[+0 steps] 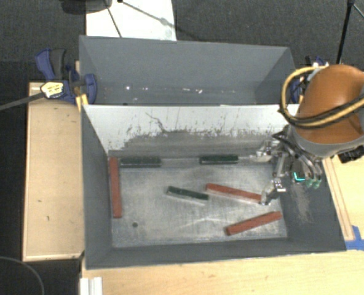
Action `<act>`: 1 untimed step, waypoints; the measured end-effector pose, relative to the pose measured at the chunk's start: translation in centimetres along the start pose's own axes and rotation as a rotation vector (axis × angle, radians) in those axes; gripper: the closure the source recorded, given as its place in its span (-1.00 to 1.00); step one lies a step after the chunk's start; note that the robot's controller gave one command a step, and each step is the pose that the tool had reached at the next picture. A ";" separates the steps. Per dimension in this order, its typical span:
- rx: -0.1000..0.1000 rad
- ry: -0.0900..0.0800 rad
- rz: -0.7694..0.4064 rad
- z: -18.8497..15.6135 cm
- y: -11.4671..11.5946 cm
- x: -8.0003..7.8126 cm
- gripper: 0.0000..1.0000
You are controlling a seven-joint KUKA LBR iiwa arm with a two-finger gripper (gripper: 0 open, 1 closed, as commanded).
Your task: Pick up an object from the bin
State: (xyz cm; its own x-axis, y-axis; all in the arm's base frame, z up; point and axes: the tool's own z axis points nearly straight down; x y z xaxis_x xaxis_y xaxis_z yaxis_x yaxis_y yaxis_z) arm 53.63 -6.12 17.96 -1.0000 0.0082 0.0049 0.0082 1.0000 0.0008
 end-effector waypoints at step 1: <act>0.001 -0.008 -0.002 -0.4 0.0 -0.2 -1.00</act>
Offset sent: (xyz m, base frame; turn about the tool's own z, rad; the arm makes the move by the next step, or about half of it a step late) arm 0.0059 0.0307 -0.1096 0.0358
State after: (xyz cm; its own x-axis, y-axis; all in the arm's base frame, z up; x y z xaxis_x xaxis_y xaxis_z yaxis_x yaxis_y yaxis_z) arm 53.80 -6.11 18.35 -1.0000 0.0065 -0.0028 0.0065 1.0000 -0.0001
